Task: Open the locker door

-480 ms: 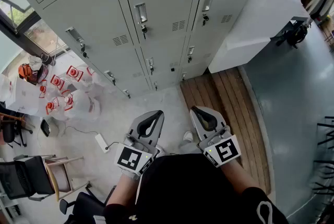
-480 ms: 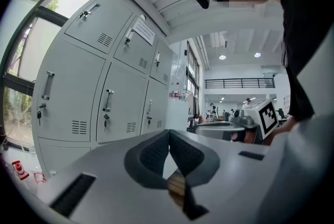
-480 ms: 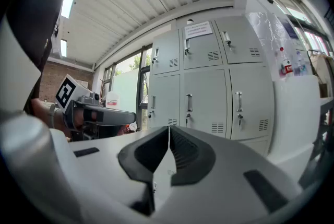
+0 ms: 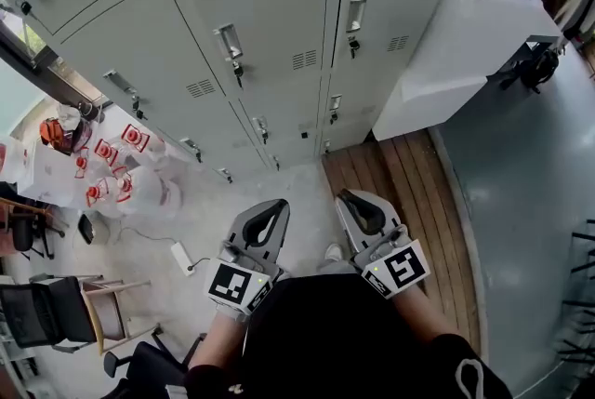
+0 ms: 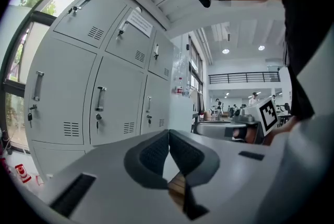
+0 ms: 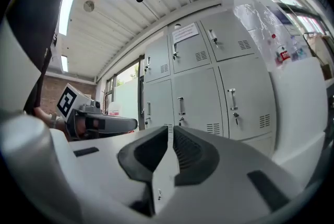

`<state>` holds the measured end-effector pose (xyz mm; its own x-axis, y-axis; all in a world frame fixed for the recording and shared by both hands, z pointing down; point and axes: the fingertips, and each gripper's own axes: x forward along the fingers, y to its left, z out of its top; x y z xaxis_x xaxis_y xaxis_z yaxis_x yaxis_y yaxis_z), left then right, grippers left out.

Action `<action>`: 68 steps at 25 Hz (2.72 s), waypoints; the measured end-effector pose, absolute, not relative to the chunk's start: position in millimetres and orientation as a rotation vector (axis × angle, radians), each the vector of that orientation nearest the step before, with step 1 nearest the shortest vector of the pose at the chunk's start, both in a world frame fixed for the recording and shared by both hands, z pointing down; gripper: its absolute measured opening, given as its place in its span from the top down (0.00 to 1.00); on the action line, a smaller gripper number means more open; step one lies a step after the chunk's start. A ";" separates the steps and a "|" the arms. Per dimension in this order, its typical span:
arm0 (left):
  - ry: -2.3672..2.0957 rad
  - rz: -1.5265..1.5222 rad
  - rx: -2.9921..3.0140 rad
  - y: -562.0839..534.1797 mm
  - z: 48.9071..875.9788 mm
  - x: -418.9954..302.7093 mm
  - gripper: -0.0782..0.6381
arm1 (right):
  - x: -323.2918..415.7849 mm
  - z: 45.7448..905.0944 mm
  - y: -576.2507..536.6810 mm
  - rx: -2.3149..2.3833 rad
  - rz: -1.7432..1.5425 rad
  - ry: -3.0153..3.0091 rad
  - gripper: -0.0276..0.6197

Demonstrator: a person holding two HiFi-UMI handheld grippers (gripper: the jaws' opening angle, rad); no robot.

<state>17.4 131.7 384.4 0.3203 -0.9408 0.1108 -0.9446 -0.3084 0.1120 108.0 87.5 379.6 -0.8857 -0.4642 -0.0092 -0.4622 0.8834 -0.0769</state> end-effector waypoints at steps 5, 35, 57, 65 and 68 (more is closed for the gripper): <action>-1.777 0.049 2.385 109.2 387.7 33.6 0.86 | 127.9 384.5 55.0 -0.715 -0.178 3.011 0.90; -1.393 0.059 2.588 -35.2 395.9 -109.7 0.86 | 4.1 388.3 -100.6 -1.207 -0.106 2.889 0.90; -1.548 0.127 2.426 -75.5 410.5 -107.4 0.86 | 65.8 412.1 -243.5 -1.511 0.026 2.924 0.71; -1.684 0.130 2.317 -76.3 412.6 -113.8 0.86 | 54.8 430.1 -275.4 -1.446 0.057 3.013 0.69; -1.712 0.129 2.289 -74.8 414.2 -114.8 0.86 | 49.4 435.1 -281.8 -1.437 0.074 3.035 0.70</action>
<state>-114.8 -74.8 414.2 0.2939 -0.9261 0.2365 -0.9511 -0.2588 0.1687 49.4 -281.8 435.1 -0.6146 -0.7688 0.1767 -0.7593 0.6373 0.1315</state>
